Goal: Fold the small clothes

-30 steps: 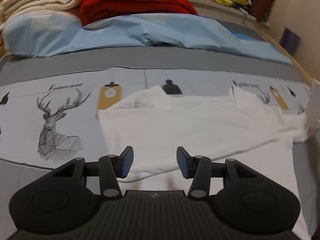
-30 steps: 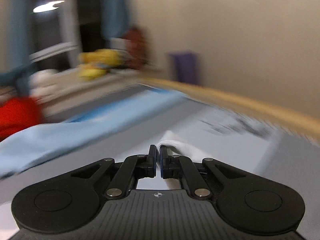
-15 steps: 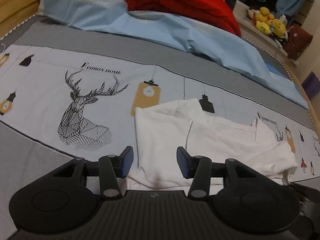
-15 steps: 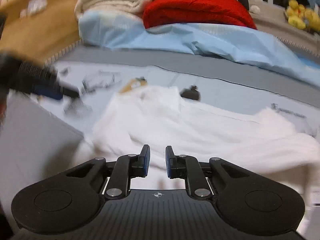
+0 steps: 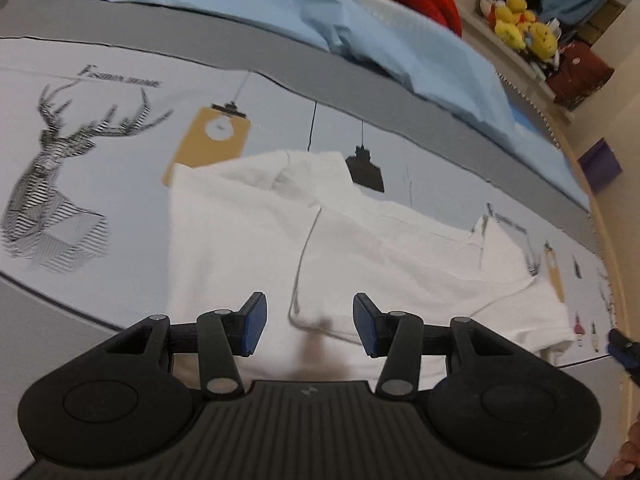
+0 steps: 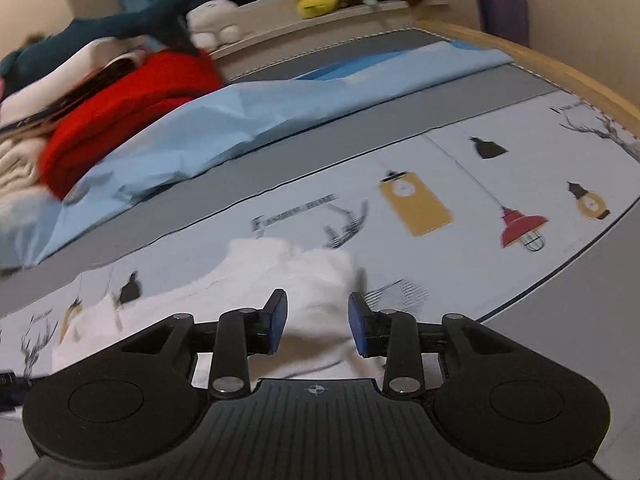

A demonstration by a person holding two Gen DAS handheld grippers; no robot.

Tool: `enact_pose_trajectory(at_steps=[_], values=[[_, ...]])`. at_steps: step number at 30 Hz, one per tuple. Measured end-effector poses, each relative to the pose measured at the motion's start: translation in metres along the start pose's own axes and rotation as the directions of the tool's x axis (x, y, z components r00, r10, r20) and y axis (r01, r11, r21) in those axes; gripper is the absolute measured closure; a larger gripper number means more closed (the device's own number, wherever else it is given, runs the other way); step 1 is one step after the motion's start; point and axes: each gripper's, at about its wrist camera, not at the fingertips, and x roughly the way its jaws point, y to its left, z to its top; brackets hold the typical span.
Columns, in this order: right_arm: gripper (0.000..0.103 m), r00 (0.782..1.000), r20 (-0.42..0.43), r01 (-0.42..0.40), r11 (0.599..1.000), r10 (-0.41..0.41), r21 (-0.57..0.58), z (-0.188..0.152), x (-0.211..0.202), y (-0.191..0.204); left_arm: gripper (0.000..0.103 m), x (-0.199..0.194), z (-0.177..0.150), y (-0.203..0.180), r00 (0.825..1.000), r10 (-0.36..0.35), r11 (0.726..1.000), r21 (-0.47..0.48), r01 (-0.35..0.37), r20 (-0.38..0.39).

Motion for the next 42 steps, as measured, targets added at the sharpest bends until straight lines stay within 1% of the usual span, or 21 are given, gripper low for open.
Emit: enact_pose_trajectory(at_steps=[3,5,8,9,10,12,14,15,18,20,22,23,24,25,26,27,28,30,32,35,42], values=[[0.066,0.999,-0.016,0.032,0.999,-0.032,-0.018,0.001,0.014,-0.014,0.05,0.017,-0.002,-0.004,1.0,0.003,1.0,-0.011,-0.003,-0.005],[0.065,0.997,-0.075,-0.018,1.0,0.017,-0.013,-0.001,0.024,-0.018,0.05,0.026,-0.002,-0.01,1.0,0.013,1.0,0.002,-0.013,-0.009],[0.054,0.981,-0.175,-0.102,0.988,0.081,-0.114,-0.016,0.042,-0.011,0.051,0.041,-0.005,-0.016,0.997,0.076,0.996,0.04,-0.075,-0.034],[0.051,0.978,-0.195,-0.1,0.983,0.069,-0.154,-0.023,0.048,-0.008,0.056,0.046,-0.007,-0.017,0.994,0.098,0.994,0.055,-0.095,-0.05],[0.048,0.975,-0.217,-0.097,0.978,0.056,-0.184,-0.028,0.053,-0.005,0.075,0.05,-0.009,-0.018,0.993,0.103,0.993,0.071,-0.098,-0.06],[0.048,0.966,-0.255,-0.092,0.969,0.032,-0.23,-0.039,0.069,0.0,0.093,0.053,-0.011,-0.021,0.992,0.115,0.988,0.112,-0.108,-0.055],[0.048,0.968,-0.251,-0.059,0.961,-0.011,-0.271,-0.045,0.082,0.004,0.096,0.047,-0.006,-0.022,0.995,0.101,0.987,0.125,-0.097,-0.025],[0.051,0.971,-0.238,-0.038,0.956,-0.034,-0.292,-0.045,0.085,0.007,0.097,0.038,-0.001,-0.022,0.997,0.079,0.99,0.113,-0.079,0.003],[0.095,0.981,-0.183,0.0,0.957,-0.056,-0.289,-0.036,0.083,0.011,0.097,-0.005,0.021,-0.024,0.989,-0.016,0.995,0.097,0.002,0.147],[0.095,0.994,-0.109,-0.047,0.969,0.021,-0.241,-0.023,0.066,0.013,0.097,-0.045,0.033,-0.022,0.952,-0.086,0.991,0.127,0.05,0.292],[0.095,0.992,-0.021,-0.125,0.961,0.124,-0.245,-0.017,0.044,0.018,0.097,-0.068,0.033,-0.016,0.917,-0.123,0.984,0.167,0.063,0.38],[0.095,0.989,-0.005,-0.142,0.952,0.146,-0.272,-0.018,0.039,0.02,0.097,-0.07,0.032,-0.009,0.926,-0.106,0.986,0.16,0.05,0.362],[0.095,0.991,-0.029,-0.13,0.94,0.127,-0.315,-0.023,0.04,0.022,0.097,-0.063,0.031,-0.001,0.95,-0.079,0.99,0.139,0.038,0.302],[0.095,0.993,-0.093,-0.097,0.927,0.068,-0.362,-0.032,0.048,0.022,0.097,-0.049,0.027,0.01,0.98,-0.056,0.993,0.115,0.035,0.191],[0.095,0.981,-0.192,-0.069,0.913,-0.01,-0.402,-0.043,0.06,0.017,0.097,-0.03,0.019,0.021,0.998,-0.039,0.995,0.093,0.033,0.057],[0.095,0.96,-0.27,-0.047,0.901,-0.079,-0.431,-0.055,0.071,0.011,0.096,-0.015,0.009,0.028,0.999,-0.01,0.995,0.098,0.013,-0.036],[0.093,0.943,-0.307,-0.031,0.885,-0.127,-0.464,-0.064,0.077,0.007,0.096,-0.007,0.002,0.03,0.996,0.028,0.992,0.128,-0.018,-0.079],[0.093,0.943,-0.302,-0.037,0.854,-0.142,-0.518,-0.069,0.071,0.007,0.095,-0.004,-0.005,0.027,0.994,0.056,0.979,0.199,-0.037,-0.091],[0.093,0.938,-0.313,-0.031,0.867,-0.146,-0.498,-0.062,0.064,0.007,0.093,-0.01,-0.003,0.026,0.995,0.037,0.979,0.201,-0.018,-0.091],[0.093,0.936,-0.316,-0.013,0.88,-0.156,-0.474,-0.049,0.052,0.009,0.091,-0.024,-0.002,0.032,0.997,0.062,0.979,0.196,-0.051,-0.05],[0.083,0.97,-0.24,-0.102,0.955,0.033,-0.278,-0.013,0.04,0.01,0.089,-0.021,-0.002,0.033,1.0,-0.027,0.984,0.175,0.029,-0.014]])
